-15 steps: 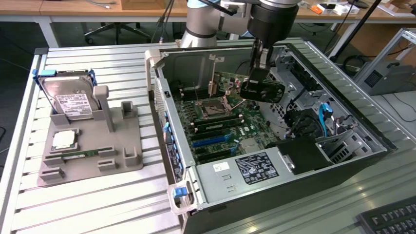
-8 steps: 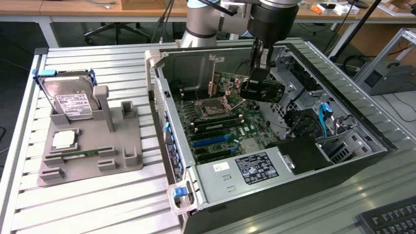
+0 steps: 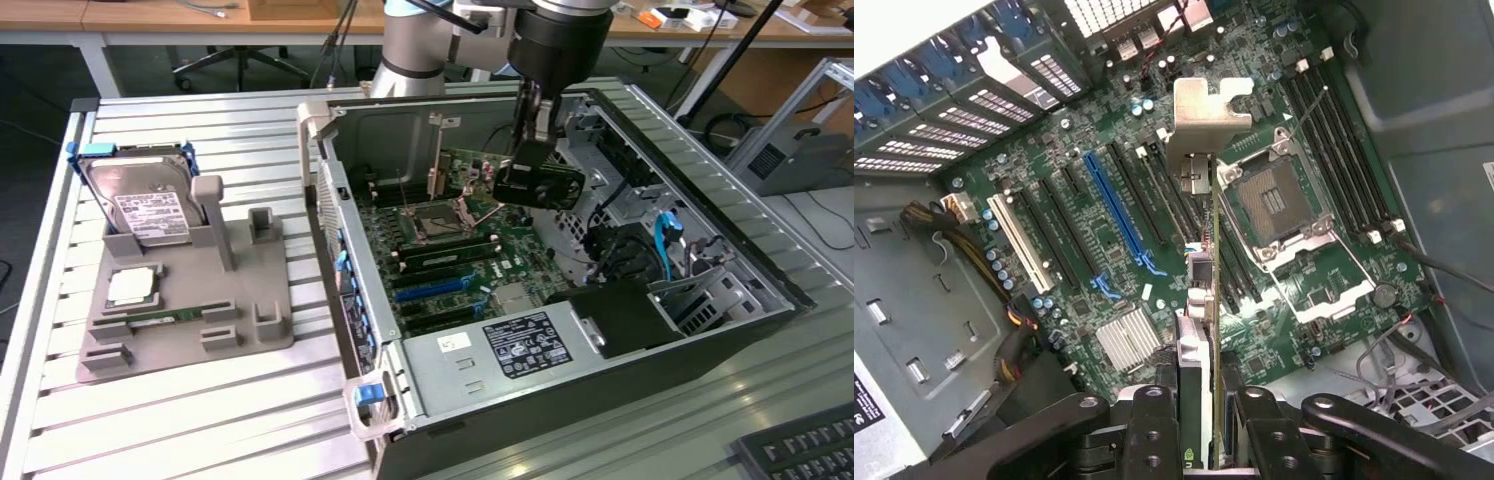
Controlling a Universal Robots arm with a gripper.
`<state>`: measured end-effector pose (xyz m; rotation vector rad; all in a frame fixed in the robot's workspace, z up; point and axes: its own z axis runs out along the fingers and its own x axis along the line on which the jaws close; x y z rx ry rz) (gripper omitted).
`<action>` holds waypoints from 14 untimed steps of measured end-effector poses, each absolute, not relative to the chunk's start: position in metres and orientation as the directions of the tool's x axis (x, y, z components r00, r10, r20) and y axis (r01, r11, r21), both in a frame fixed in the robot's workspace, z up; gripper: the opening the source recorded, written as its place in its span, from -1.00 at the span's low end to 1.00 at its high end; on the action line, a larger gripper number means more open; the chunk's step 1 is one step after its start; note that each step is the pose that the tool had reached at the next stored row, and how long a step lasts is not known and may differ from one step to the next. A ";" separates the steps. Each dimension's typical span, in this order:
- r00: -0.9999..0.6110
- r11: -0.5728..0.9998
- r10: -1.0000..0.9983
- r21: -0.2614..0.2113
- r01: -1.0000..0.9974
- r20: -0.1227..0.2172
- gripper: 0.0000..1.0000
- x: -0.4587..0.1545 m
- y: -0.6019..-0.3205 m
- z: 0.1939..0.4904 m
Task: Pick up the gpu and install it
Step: 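Insert the gpu into the slot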
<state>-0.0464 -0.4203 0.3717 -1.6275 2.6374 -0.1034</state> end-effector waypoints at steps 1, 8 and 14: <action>-0.446 0.445 -0.895 -0.078 -0.892 0.000 -0.47 -0.046 -0.420 0.372; -0.433 0.432 -0.901 -0.079 -0.899 0.001 -0.47 -0.046 -0.420 0.372; -0.422 0.421 -0.906 -0.080 -0.904 0.004 -0.47 -0.046 -0.420 0.371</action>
